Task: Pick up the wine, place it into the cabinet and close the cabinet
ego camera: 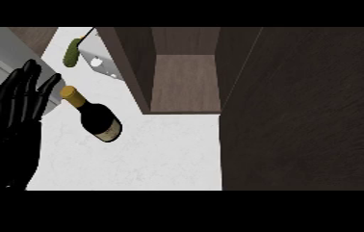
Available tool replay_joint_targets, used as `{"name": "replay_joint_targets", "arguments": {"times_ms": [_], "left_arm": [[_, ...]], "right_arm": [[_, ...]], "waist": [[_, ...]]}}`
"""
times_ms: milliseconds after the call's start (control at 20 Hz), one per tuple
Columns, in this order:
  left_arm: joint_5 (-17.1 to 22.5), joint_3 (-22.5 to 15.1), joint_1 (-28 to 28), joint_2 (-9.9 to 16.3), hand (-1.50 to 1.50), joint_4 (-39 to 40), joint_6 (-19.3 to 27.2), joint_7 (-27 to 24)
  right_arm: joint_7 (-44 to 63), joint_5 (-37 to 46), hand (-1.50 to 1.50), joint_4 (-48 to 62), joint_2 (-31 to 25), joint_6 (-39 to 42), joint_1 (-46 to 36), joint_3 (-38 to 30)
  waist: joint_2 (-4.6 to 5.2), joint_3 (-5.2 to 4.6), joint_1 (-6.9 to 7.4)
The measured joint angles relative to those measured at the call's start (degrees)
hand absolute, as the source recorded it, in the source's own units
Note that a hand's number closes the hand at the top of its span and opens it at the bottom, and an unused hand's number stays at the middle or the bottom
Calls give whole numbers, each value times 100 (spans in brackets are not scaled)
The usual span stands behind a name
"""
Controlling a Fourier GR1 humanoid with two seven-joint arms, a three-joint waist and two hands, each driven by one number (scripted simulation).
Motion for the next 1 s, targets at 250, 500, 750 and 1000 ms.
{"name": "replay_joint_targets", "arguments": {"times_ms": [250,500,750,1000], "left_arm": [[-205,-274,-136,-87,-150,104,23,65],[445,-765,38,-317,-150,275,183,468],[621,-1263,-162,-410,-150,86,701,1077],[409,-1696,-446,-438,-150,-366,1323,1756]], "right_arm": [[44,-125,-150,-554,30,189,495,184],[390,-630,-150,-820,-100,720,909,573],[1025,-966,-150,-1345,-220,906,1078,697],[1613,-1037,-150,-1779,-236,877,990,739]], "waist": [[148,105,25],[190,131,14],[203,141,41],[206,143,63]]}}
